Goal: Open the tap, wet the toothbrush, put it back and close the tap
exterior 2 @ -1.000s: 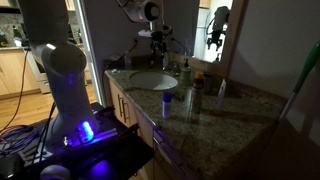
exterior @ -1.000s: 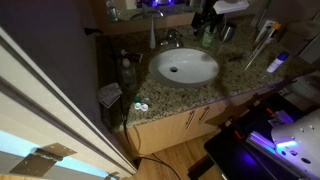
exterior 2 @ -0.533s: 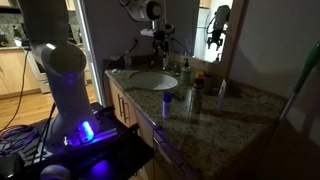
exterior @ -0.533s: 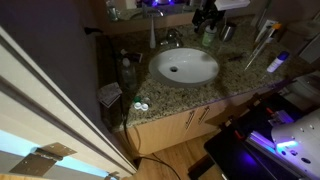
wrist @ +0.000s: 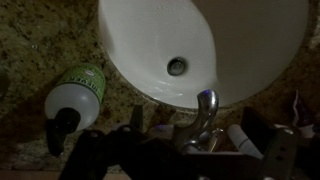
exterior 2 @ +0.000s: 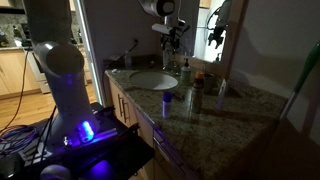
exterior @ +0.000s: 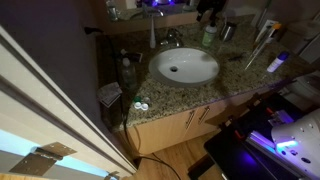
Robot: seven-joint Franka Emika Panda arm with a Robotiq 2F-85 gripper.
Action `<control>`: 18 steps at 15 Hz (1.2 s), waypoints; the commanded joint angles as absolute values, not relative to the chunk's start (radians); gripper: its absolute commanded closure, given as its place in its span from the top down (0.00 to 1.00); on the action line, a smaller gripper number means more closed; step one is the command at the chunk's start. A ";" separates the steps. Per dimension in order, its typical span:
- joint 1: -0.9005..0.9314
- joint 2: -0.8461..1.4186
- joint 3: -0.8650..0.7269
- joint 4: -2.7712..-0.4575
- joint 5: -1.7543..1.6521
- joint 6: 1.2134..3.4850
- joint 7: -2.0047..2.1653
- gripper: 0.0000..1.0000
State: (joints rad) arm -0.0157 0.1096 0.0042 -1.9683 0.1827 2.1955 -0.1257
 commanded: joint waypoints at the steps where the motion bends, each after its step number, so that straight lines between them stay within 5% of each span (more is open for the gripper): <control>1: -0.027 0.103 -0.002 -1.956 0.193 2.172 -0.155 1.00; 18: 0.057 0.230 0.079 -1.862 0.178 2.106 -0.151 1.00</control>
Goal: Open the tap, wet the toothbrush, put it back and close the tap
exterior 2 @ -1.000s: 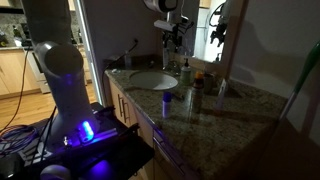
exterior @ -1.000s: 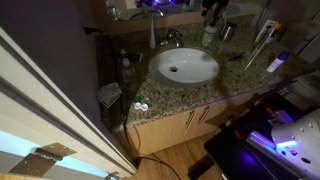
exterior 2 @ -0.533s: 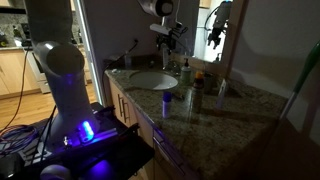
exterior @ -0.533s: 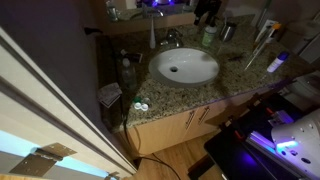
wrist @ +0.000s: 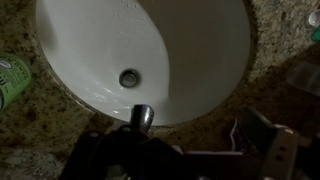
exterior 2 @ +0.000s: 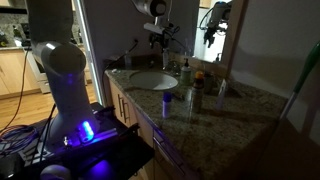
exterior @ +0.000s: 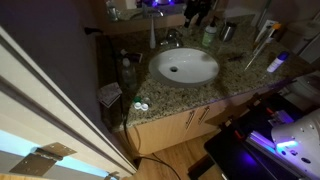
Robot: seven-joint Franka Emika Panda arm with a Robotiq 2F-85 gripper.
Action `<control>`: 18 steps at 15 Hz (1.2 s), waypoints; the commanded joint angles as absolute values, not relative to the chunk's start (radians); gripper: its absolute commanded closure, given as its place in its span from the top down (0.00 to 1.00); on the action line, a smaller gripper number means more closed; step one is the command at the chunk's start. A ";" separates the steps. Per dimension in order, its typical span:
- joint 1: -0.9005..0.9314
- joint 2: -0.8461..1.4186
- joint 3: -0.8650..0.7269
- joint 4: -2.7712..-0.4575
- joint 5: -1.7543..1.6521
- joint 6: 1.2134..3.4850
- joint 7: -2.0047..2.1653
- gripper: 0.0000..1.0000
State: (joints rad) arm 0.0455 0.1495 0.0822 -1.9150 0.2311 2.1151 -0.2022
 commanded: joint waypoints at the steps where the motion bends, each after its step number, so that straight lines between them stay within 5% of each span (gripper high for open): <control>1: 0.060 0.273 0.081 -1.828 0.173 2.100 -0.131 1.00; 8: 0.107 0.498 0.058 -1.605 0.055 2.134 0.109 1.00; 18: 0.098 0.527 0.049 -1.593 0.075 2.280 0.164 1.00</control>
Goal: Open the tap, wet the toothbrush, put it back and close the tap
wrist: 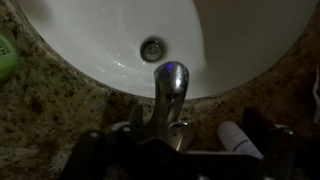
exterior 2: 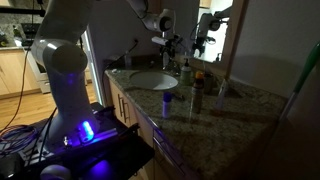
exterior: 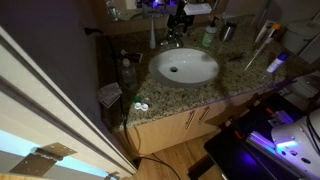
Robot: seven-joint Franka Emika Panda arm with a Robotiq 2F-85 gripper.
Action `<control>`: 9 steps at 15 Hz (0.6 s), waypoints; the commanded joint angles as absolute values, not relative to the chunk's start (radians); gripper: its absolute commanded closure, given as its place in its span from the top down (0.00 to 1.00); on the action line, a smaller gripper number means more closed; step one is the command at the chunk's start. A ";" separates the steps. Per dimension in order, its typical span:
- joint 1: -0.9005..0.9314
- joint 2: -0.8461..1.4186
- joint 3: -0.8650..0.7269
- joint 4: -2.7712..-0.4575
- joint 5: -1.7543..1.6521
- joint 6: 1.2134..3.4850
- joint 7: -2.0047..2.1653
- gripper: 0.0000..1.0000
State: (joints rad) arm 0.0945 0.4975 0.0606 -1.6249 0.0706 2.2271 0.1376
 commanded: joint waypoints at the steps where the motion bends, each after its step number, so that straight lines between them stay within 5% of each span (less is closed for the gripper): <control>1: 0.099 0.533 0.047 -1.586 0.073 2.289 0.174 1.00; 9: 0.098 0.531 0.048 -1.598 0.075 2.259 0.179 1.00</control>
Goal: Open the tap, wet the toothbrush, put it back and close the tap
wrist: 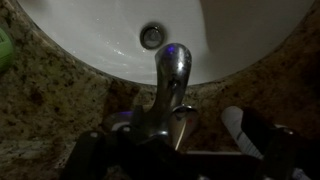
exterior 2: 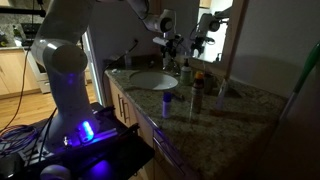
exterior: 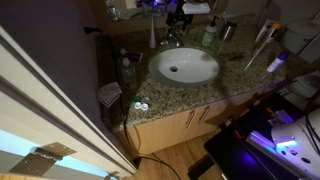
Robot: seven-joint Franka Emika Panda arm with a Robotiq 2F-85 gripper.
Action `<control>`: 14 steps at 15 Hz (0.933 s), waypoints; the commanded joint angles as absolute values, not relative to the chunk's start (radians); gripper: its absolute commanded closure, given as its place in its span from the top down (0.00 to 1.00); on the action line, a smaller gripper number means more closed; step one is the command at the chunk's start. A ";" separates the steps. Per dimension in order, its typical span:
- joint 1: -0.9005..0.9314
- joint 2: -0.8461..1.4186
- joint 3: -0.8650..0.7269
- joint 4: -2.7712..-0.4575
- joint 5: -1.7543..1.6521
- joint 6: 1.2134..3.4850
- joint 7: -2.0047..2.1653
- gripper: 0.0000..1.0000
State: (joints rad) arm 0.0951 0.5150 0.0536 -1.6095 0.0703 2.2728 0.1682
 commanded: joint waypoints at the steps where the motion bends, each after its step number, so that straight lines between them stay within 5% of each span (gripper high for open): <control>1: 0.098 0.533 0.048 -1.596 0.075 2.257 0.181 1.00; 4: 0.099 0.525 0.049 -1.607 0.073 2.269 0.179 1.00; 5: 0.099 0.527 0.049 -1.607 0.073 2.269 0.180 0.78; 14: 0.101 0.512 0.044 -1.623 0.063 2.292 0.177 0.17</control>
State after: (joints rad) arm 0.0977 0.5278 0.0520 -1.6091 0.0674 2.2779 0.1815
